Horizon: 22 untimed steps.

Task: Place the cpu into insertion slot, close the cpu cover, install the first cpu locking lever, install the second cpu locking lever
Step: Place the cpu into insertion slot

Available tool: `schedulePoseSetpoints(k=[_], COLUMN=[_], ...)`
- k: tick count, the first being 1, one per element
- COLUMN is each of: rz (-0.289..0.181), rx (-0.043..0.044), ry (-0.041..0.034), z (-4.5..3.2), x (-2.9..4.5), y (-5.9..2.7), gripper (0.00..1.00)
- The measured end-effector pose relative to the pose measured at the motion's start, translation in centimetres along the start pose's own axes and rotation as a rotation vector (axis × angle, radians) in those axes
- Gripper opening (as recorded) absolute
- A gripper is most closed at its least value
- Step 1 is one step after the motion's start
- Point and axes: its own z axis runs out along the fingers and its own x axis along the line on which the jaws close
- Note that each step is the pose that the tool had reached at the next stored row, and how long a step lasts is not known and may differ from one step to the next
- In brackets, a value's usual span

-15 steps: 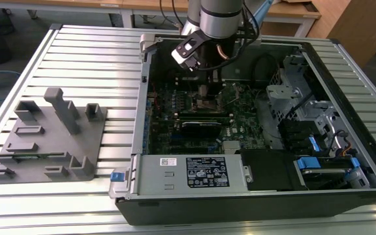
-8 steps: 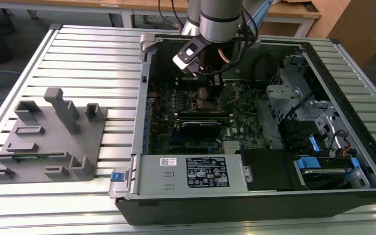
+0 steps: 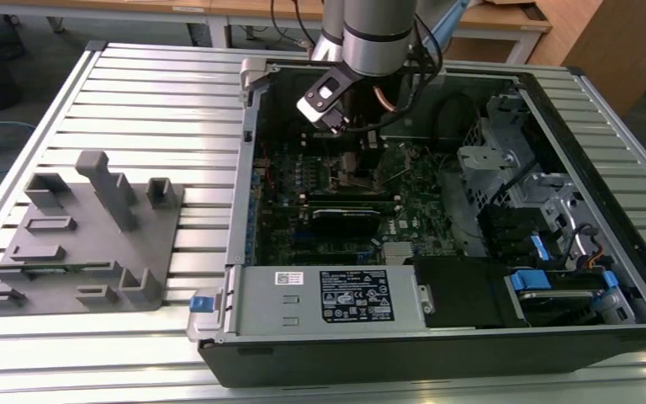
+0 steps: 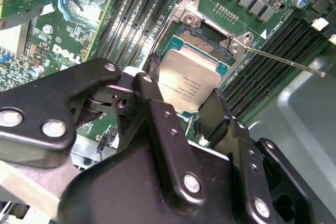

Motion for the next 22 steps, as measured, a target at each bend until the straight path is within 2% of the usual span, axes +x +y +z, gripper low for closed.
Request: schedulePoseSetpoints(k=[6, 18, 22], rz=[-0.027, -0.028, -0.028], rx=[-0.0005, -0.0005, -0.0005], ry=[0.0020, 0.0020, 0.0020], z=[0.27, 0.44, 0.73], x=[0.00, 0.00, 0.01], y=[0.04, 0.03, 0.02], gripper=[0.54, 0.54, 0.54])
